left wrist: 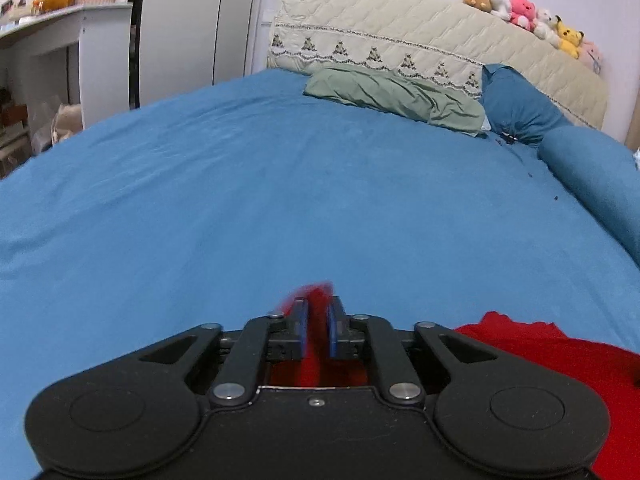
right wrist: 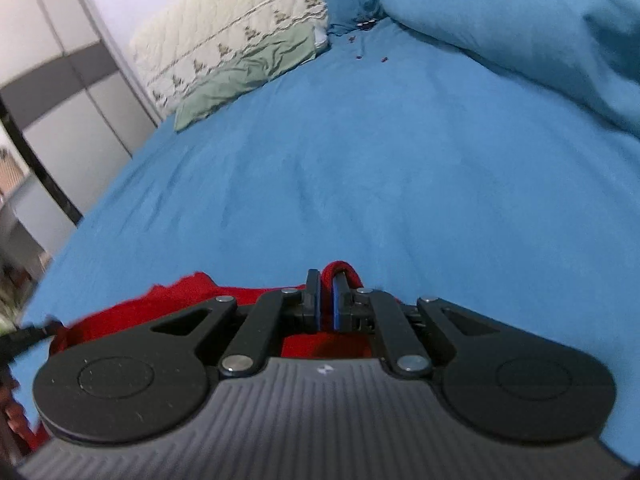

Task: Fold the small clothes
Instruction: 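Grasp the sweater hem with both grippers and lift it toward the collar, then lay the lifted hem over the collar and open both grippers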

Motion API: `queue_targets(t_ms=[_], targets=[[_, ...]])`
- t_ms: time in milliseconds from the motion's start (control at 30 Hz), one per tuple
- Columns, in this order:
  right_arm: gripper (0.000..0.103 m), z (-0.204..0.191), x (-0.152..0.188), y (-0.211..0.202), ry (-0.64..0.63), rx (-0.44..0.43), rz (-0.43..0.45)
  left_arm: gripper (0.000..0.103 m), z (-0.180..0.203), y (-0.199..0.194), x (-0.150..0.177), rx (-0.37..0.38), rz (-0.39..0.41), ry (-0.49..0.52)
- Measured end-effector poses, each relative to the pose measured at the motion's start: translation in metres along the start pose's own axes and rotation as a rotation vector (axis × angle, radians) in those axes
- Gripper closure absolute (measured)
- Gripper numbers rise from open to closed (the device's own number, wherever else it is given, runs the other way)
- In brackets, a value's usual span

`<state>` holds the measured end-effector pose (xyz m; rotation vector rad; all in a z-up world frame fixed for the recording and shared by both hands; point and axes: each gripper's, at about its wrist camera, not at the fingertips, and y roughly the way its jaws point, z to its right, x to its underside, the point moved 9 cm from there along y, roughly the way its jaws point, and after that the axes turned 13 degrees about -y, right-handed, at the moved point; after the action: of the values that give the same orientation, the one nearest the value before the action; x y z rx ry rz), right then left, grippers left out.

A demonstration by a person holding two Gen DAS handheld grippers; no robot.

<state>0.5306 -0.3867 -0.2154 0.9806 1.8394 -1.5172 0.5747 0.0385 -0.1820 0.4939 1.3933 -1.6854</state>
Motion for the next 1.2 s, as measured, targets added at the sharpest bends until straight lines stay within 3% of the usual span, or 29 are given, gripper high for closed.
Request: queue_targets(t_ms=[33, 67, 100, 133, 200, 267, 333, 500, 667, 767, 867, 967, 1067, 1200], targets=[[0.074, 0.001, 0.0, -0.002, -0.011, 0.011, 0.002, 0.056, -0.001, -0.002, -0.002, -0.016, 0.006, 0.007], [0.053, -0.002, 0.0, -0.008, -0.023, 0.014, 0.009, 0.043, 0.0, -0.002, -0.006, -0.014, 0.021, 0.01], [0.024, -0.004, -0.001, -0.016, -0.04, 0.028, 0.022, 0.025, 0.0, -0.012, -0.01, 0.002, 0.043, 0.017], [0.015, -0.006, -0.002, -0.027, -0.07, 0.053, 0.052, 0.015, -0.002, -0.026, -0.012, 0.016, 0.066, 0.028], [0.0, -0.018, 0.001, -0.051, -0.149, 0.081, 0.121, 0.008, 0.0, -0.049, -0.009, 0.044, 0.072, 0.069], [0.0, -0.035, 0.012, -0.062, -0.207, 0.059, 0.128, 0.006, 0.003, -0.067, 0.006, 0.081, 0.04, 0.12], [0.0, -0.055, 0.033, -0.058, -0.249, 0.002, 0.077, 0.002, 0.007, -0.071, 0.031, 0.118, -0.019, 0.17], [0.0, -0.07, 0.078, -0.027, -0.288, -0.003, -0.058, 0.003, -0.004, -0.042, 0.082, 0.098, -0.169, 0.176], [0.0, -0.062, 0.079, -0.016, -0.214, 0.013, -0.05, 0.002, -0.002, -0.042, 0.094, 0.068, -0.146, 0.252], [0.0, -0.069, 0.075, -0.017, -0.248, 0.025, -0.067, 0.002, -0.002, -0.045, 0.092, 0.059, -0.158, 0.224], [0.0, -0.064, 0.052, -0.046, -0.238, 0.016, -0.024, 0.002, 0.004, -0.057, 0.08, 0.03, -0.141, 0.203], [0.0, -0.058, 0.029, -0.092, -0.255, 0.042, 0.036, 0.002, 0.016, -0.086, 0.063, 0.017, -0.08, 0.252], [0.0, -0.05, 0.017, -0.137, -0.308, 0.058, 0.04, 0.0, 0.033, -0.115, 0.054, 0.066, -0.059, 0.274], [0.0, -0.035, 0.02, -0.162, -0.314, 0.039, -0.018, 0.0, 0.06, -0.125, 0.067, 0.134, -0.121, 0.284]])
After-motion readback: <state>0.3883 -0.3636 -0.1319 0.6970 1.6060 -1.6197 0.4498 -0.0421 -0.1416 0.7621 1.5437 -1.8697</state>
